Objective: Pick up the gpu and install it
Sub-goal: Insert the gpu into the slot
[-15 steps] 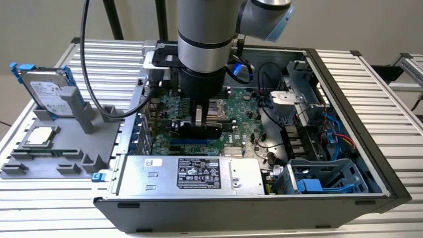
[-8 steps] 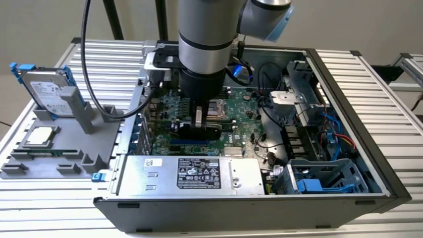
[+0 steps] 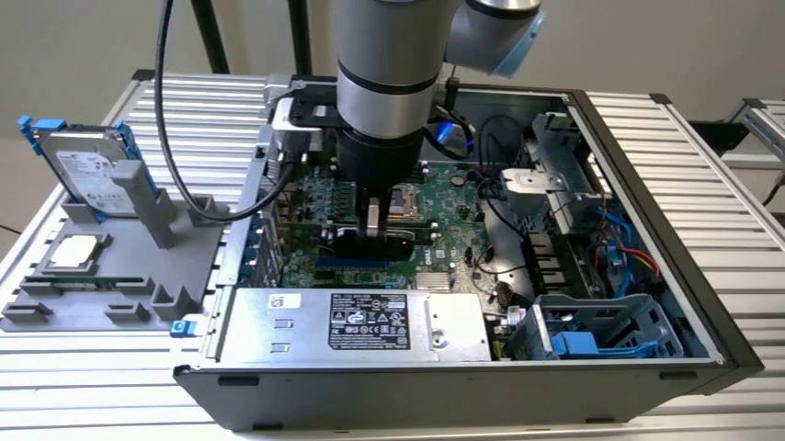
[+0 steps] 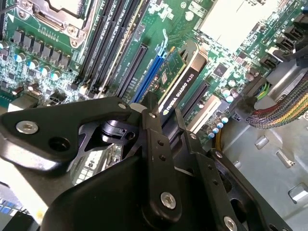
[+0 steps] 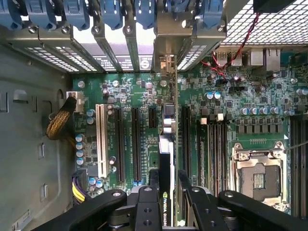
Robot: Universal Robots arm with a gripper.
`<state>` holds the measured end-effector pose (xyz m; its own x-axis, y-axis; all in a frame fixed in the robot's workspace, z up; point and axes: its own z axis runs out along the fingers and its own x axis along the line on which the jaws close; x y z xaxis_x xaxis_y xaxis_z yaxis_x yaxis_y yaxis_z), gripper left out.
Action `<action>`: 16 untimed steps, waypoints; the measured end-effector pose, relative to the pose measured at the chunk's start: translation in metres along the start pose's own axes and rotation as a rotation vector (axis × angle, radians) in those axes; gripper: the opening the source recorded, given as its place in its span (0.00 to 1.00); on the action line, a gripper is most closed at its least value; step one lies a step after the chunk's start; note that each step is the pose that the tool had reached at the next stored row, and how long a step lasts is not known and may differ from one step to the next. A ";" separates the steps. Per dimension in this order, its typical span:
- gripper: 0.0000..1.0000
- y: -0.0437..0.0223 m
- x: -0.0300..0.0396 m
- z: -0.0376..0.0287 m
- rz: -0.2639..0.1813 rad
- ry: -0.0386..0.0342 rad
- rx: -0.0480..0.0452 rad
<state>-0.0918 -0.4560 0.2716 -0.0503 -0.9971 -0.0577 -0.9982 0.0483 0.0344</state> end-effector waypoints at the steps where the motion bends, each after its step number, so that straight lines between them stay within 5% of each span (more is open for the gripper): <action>1: 0.00 0.0000 0.0000 0.0005 0.000 0.0000 0.0000; 16: 0.00 0.0011 0.0002 0.0058 0.000 0.0001 0.0000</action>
<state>-0.0931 -0.4557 0.2659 -0.0501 -0.9971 -0.0577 -0.9982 0.0482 0.0345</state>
